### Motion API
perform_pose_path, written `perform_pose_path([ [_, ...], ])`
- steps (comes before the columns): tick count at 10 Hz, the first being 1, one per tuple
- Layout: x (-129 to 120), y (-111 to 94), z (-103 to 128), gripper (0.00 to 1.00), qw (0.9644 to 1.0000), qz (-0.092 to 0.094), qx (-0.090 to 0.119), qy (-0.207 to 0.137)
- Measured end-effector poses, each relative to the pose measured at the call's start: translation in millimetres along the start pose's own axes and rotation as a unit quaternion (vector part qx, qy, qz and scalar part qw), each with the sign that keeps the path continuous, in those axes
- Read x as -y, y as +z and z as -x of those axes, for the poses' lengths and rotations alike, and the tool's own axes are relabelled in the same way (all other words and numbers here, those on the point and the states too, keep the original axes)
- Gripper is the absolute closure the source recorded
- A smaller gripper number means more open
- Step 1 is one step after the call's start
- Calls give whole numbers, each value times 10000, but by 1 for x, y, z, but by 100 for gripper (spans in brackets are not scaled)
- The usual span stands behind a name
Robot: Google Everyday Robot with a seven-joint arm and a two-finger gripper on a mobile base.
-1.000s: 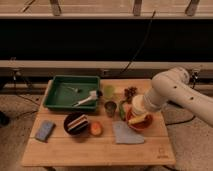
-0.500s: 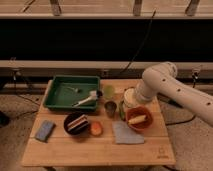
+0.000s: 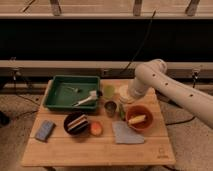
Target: Stack cups into tray
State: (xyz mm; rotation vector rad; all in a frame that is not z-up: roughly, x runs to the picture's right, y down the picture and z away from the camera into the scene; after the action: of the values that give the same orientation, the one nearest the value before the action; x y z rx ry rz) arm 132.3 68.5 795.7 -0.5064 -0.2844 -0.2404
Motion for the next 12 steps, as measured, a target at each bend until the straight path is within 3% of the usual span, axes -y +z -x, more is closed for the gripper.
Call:
perform_pose_path([
  [8,41,67,-7,100,9993,274,-226,-133],
  [9,49,76,-18,100,9990,324,-314,-52],
  [10,48,78,-30,95,9986,375,-382,1],
  [12,45,74,-48,76,9979,448,-470,34],
])
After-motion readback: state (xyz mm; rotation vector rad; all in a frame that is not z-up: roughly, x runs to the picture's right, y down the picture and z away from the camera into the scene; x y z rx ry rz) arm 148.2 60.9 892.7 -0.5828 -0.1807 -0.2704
